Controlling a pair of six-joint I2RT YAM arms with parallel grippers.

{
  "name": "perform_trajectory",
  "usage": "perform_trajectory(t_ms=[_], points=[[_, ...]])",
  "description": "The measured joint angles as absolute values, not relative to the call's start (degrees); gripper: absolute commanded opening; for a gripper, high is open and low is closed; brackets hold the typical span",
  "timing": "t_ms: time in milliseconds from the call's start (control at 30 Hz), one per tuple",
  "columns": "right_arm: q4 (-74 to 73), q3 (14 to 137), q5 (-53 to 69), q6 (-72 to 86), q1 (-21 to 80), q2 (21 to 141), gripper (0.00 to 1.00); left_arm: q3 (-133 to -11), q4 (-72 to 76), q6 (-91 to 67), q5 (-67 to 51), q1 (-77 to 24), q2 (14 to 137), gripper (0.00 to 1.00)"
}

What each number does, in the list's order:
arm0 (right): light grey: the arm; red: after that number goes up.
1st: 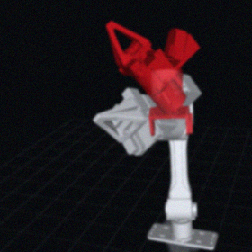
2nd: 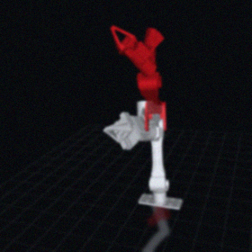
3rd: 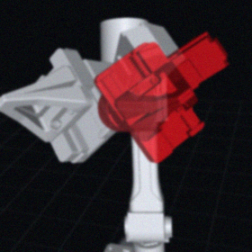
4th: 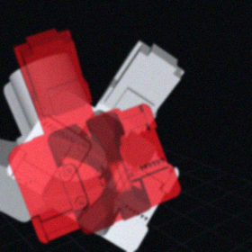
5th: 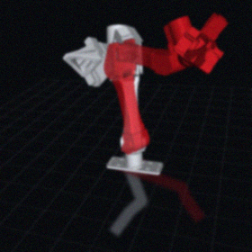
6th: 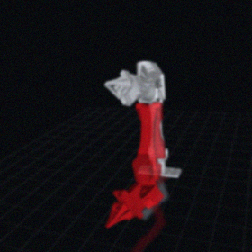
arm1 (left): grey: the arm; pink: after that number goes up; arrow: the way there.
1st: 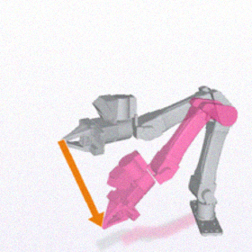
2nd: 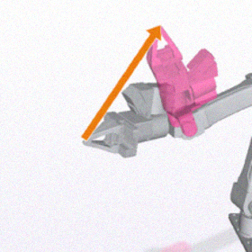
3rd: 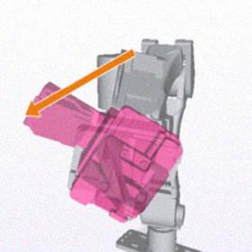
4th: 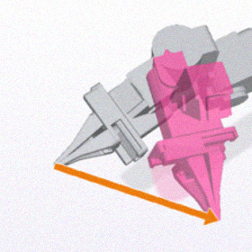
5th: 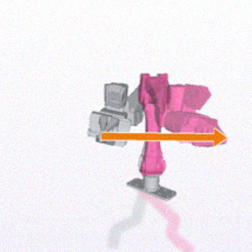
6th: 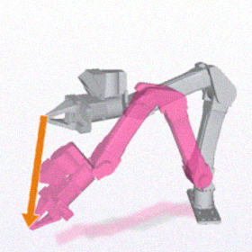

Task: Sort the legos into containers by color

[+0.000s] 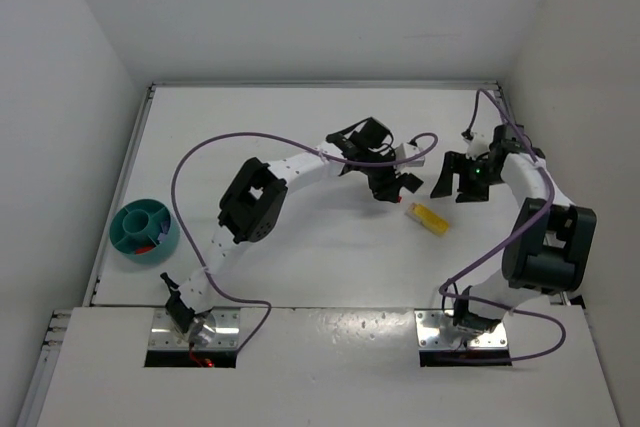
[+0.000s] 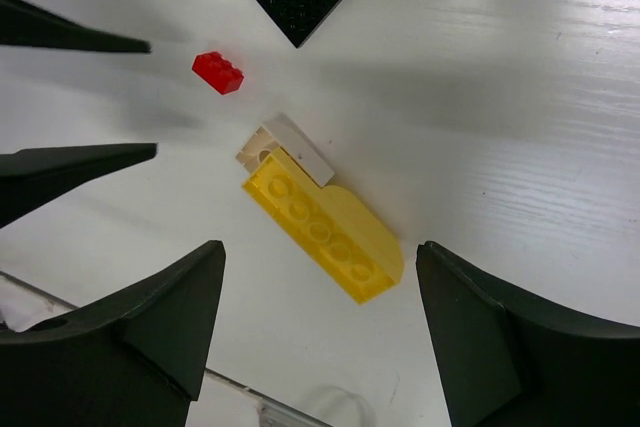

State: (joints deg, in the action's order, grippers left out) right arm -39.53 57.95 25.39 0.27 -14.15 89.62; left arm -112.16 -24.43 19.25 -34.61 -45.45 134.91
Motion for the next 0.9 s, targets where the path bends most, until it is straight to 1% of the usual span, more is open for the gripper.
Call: perform_trajectory(t_ms=[233,567,633,667,700,900], points=[[-40.14,57.95,29.67,0.27,-17.06,89.65,0.76,-120.18,-25.06,19.14,-34.76,-45.47,141.67,0.6],[-41.74,58.22,34.0,0.05,-18.83,89.91,0.74,-122.52,-28.4,19.97,-34.72,-45.82,144.0,0.6],[-41.78,58.26,34.7,0.03,-19.11,90.08,0.74,-122.52,-29.19,20.51,-34.68,-45.82,144.14,0.57],[-41.87,58.26,34.83,0.03,-19.16,90.15,0.74,-122.52,-29.54,20.73,-34.63,-45.82,144.18,0.57],[-42.0,58.28,35.05,0.03,-19.22,90.17,0.74,-122.52,-29.93,21.02,-34.59,-45.82,144.24,0.54],[-42.11,58.33,36.05,-0.03,-19.38,90.17,0.74,-122.52,-31.0,22.13,-34.0,-46.0,144.44,0.54]])
